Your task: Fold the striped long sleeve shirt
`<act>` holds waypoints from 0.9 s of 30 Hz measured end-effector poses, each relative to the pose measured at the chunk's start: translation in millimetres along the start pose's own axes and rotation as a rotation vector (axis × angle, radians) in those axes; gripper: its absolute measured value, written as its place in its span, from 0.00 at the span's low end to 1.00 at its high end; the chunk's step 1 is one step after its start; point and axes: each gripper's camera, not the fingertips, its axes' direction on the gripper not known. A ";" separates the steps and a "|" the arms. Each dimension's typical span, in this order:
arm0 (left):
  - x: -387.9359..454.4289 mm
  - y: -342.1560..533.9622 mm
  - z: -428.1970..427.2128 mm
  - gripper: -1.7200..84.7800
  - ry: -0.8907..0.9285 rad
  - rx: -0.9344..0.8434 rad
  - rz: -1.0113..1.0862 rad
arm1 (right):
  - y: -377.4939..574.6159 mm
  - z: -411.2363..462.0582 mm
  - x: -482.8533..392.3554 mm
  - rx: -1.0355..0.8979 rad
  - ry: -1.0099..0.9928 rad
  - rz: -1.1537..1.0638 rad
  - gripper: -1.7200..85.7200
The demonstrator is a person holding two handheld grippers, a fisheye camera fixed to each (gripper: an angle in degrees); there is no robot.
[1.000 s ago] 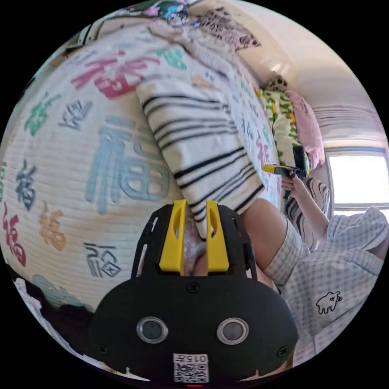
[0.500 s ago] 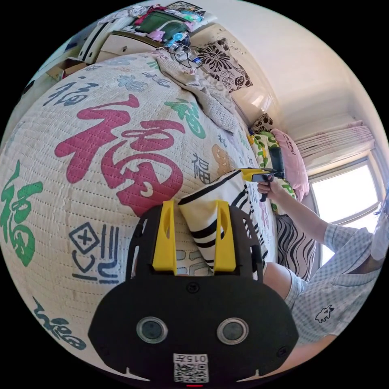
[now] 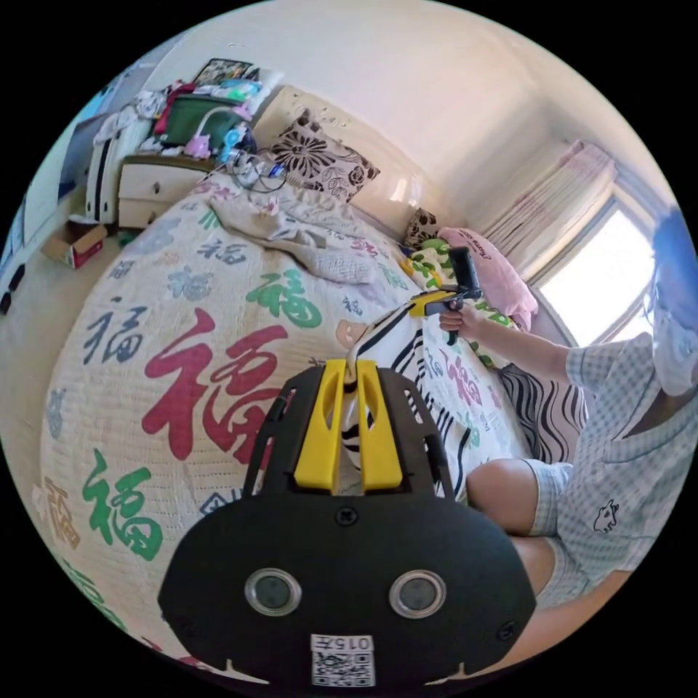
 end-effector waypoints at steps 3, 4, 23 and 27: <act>48.9 21.9 -18.3 0.03 -0.011 0.001 0.178 | 16.4 -4.2 -41.4 -0.021 0.010 -0.149 0.05; 69.1 36.9 -22.8 0.03 -0.012 -0.017 0.236 | 28.3 -2.7 -57.9 -0.043 -0.001 -0.196 0.05; 162.2 210.0 -3.7 0.08 -0.180 -0.431 0.137 | 120.0 135.0 -132.4 -0.361 0.165 -0.035 0.08; 152.8 204.3 -30.6 0.09 -0.124 -0.245 -0.004 | 97.5 150.9 -152.3 -0.181 0.183 -0.054 0.05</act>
